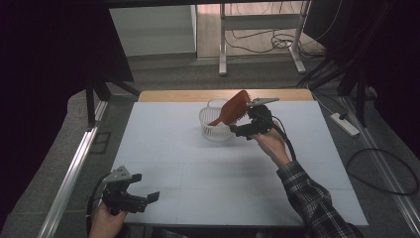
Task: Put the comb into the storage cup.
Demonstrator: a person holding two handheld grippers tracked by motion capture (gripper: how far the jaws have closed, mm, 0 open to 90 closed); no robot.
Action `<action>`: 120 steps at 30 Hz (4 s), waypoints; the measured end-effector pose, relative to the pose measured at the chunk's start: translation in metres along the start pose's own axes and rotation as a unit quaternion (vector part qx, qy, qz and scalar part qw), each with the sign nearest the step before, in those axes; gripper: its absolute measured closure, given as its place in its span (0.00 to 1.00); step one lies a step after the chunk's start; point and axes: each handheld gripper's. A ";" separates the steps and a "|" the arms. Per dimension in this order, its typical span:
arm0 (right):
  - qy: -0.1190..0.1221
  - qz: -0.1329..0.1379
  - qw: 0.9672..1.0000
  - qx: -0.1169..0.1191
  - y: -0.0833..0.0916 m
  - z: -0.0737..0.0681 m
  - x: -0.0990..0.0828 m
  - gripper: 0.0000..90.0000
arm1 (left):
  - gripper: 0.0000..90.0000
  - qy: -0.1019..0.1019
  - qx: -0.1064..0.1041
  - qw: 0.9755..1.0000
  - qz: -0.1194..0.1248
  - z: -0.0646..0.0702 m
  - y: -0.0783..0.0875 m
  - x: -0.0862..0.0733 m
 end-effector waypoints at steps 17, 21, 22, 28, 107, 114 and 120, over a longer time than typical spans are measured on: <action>0.011 -0.018 1.000 0.012 0.004 -0.006 -0.008 0.00 | 0.01 0.003 -0.002 1.000 0.001 0.000 0.000 0.000; 0.016 -0.019 1.000 0.015 0.008 -0.007 -0.010 0.00 | 0.01 0.003 -0.002 1.000 0.002 -0.001 0.001 0.000; 0.016 -0.019 1.000 0.015 0.008 -0.007 -0.010 0.00 | 0.01 0.003 -0.002 1.000 0.001 -0.001 0.001 0.000; 0.025 -0.024 0.999 0.014 0.011 -0.010 -0.012 0.00 | 0.01 0.004 -0.003 1.000 0.002 -0.001 0.001 0.000; 0.050 -0.044 0.997 0.025 0.056 -0.017 -0.052 0.00 | 0.01 0.004 -0.006 1.000 0.001 -0.001 0.000 0.000; 0.048 -0.043 0.998 0.026 0.060 -0.016 -0.056 0.00 | 0.01 0.005 -0.006 1.000 0.001 -0.001 0.000 0.000; 0.048 -0.046 0.997 0.025 0.066 -0.015 -0.060 0.00 | 0.02 0.005 -0.007 1.000 0.001 -0.001 0.000 0.000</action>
Point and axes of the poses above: each handheld gripper's, and its own axes: y roughly backward along the jaws, x roughly out of its top, z roughly to its right, and after that the axes turned 7 degrees about y, right-handed
